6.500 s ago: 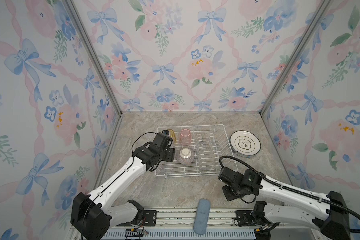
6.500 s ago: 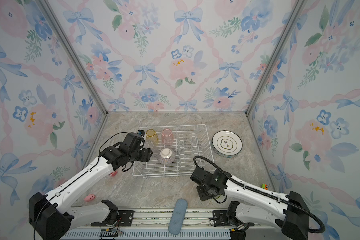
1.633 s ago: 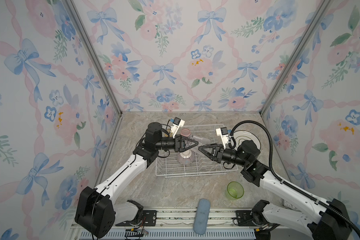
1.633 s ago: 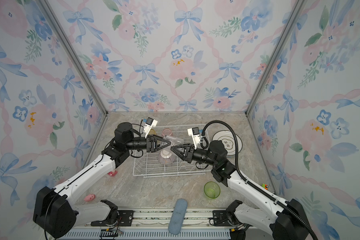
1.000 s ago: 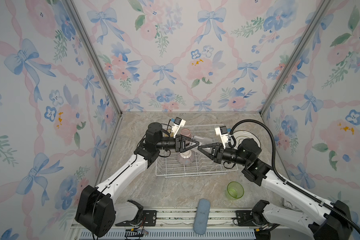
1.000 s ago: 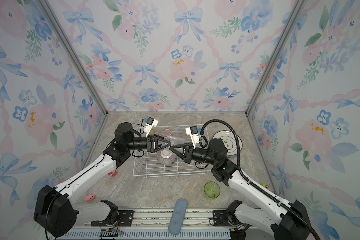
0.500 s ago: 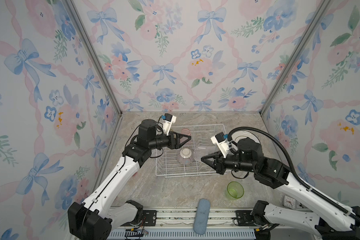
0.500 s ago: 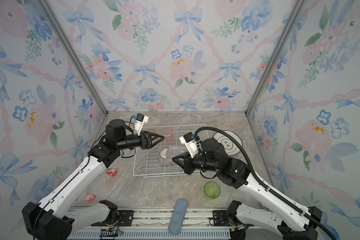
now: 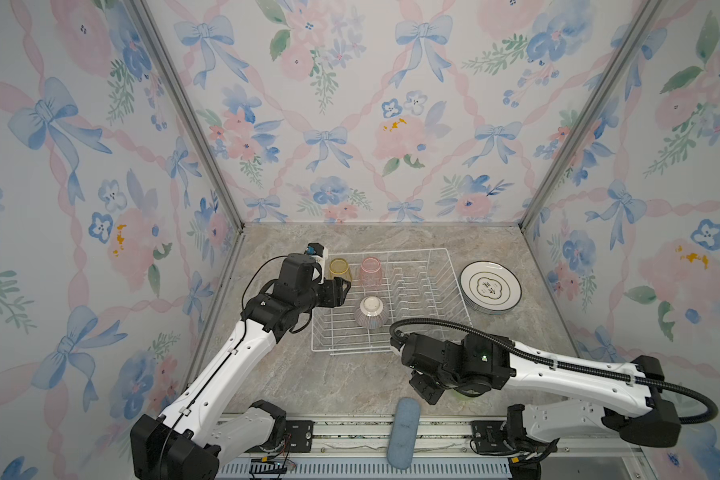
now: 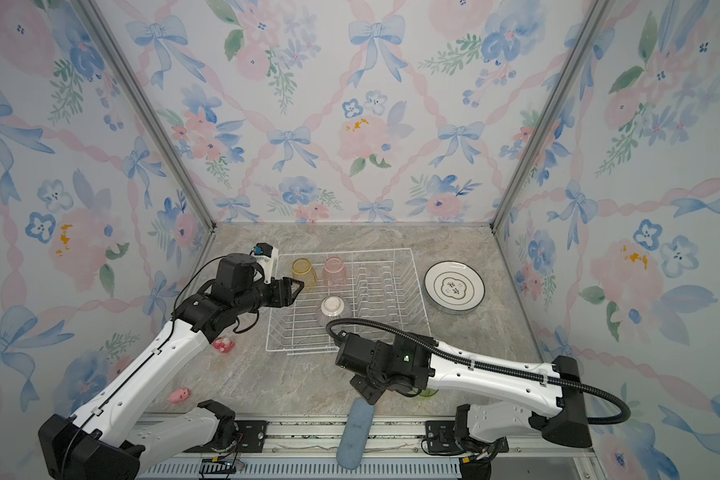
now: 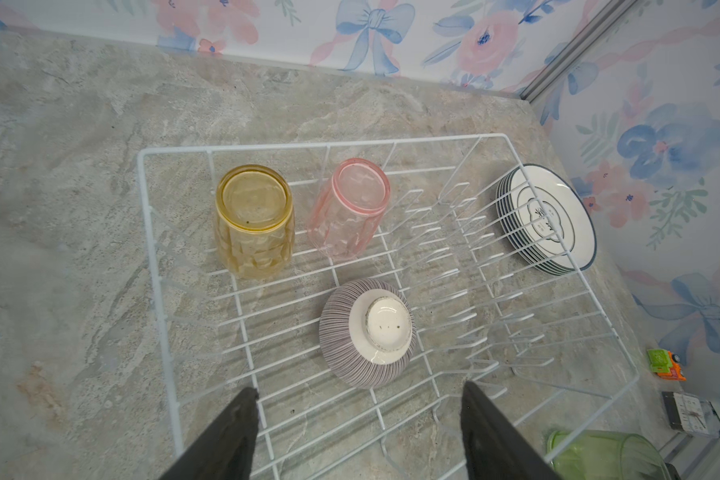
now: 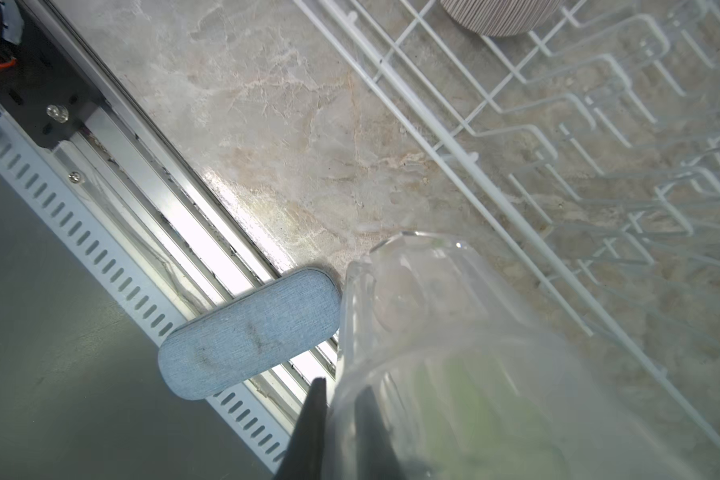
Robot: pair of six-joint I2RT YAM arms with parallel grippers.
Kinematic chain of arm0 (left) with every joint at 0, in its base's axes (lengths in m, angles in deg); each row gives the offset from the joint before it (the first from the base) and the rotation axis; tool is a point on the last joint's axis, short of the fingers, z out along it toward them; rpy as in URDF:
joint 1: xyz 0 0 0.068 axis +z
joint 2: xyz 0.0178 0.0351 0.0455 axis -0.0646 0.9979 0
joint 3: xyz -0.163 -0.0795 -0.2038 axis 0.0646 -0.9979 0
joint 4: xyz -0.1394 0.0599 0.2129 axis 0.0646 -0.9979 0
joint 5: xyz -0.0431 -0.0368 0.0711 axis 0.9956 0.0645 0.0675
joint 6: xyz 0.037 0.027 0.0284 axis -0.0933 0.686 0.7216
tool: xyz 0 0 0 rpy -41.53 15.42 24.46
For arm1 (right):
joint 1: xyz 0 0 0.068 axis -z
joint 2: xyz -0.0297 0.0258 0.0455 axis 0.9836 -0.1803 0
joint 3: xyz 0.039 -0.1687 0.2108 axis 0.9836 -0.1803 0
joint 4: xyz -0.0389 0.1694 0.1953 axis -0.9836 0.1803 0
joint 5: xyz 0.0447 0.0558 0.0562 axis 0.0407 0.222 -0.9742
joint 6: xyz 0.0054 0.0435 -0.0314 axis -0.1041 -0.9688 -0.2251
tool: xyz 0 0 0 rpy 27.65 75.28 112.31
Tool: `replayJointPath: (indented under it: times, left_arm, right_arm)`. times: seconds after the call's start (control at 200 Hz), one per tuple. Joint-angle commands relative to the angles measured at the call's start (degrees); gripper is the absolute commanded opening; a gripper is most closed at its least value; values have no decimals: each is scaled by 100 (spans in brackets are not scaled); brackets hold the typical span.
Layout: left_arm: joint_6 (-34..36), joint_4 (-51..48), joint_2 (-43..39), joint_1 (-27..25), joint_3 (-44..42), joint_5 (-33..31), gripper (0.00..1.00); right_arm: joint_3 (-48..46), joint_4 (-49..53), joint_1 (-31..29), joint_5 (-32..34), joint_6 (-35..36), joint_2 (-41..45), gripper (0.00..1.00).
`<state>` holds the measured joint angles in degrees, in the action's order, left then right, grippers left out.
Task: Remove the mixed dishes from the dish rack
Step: 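Lower the clear cup with the right gripper onto the table beside the green cup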
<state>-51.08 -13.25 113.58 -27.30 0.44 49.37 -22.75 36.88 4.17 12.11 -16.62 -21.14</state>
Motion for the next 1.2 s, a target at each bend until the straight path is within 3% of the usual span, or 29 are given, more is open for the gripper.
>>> replayJointPath:
  times: [0.0, 0.285, 1.13, 1.195]
  left_arm:
    - [150, -129, 9, -13, 8, -149, 71]
    - [180, -126, 101, -14, -21, -56, 71]
    - [277, -131, 223, -5, -90, 16, 72]
    - [277, -131, 233, -6, -98, 28, 72]
  right_arm:
    - [-172, 253, -66, 35, -185, -243, 0]
    - [-628, -25, 27, -216, -269, -970, 0]
    - [-1002, -282, 469, -445, -122, -1568, 0]
    - [-1005, -268, 478, -430, -125, -1587, 3]
